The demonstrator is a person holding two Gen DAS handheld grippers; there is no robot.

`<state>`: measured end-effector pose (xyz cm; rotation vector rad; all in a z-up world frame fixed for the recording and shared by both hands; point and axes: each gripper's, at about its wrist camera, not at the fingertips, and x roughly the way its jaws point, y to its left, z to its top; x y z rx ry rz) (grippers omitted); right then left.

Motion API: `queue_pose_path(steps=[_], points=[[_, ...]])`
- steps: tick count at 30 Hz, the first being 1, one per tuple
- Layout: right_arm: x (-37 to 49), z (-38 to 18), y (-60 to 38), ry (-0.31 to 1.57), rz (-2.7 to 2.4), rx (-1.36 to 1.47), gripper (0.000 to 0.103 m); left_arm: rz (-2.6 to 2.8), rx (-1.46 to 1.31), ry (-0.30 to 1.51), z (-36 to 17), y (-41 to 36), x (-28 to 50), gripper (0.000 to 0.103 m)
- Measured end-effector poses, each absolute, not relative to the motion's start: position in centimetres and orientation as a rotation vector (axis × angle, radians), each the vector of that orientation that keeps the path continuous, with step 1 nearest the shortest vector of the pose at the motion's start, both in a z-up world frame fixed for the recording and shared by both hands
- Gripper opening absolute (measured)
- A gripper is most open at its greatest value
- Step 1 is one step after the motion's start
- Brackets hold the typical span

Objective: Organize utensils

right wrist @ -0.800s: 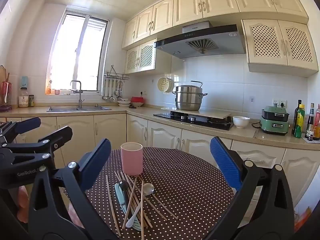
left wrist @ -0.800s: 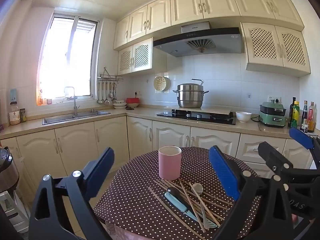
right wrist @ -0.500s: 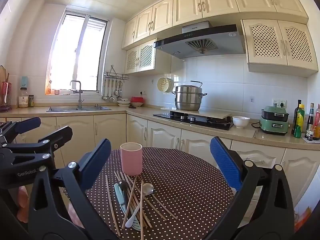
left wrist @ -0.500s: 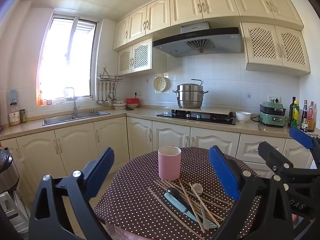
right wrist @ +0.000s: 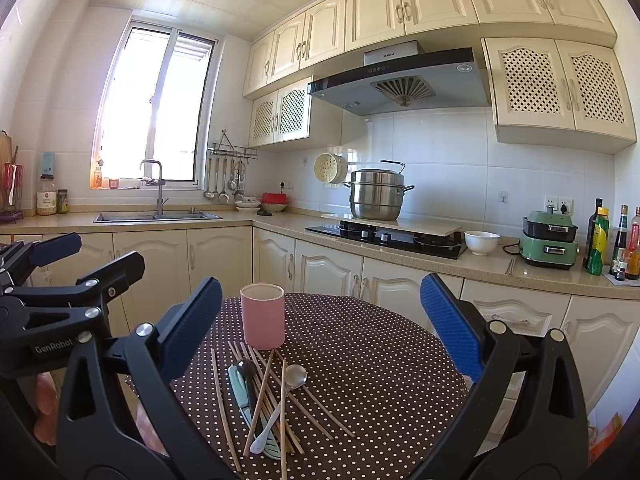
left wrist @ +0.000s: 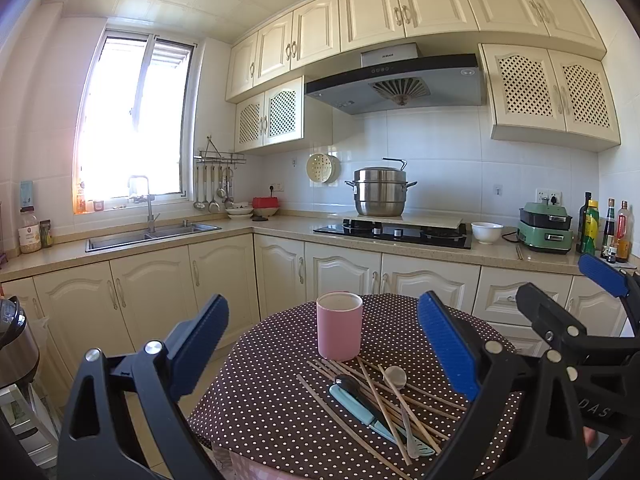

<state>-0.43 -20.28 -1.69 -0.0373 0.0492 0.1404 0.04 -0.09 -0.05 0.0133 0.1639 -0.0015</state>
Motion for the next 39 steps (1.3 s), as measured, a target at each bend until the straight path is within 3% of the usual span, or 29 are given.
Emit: queue_pose_path(steps=[39], points=[[-0.67,-1.81,-21.00,0.053,0.140,-0.034,0.097,-0.001,0.015,0.163,-0.46,0.16,-0.07,0.094]])
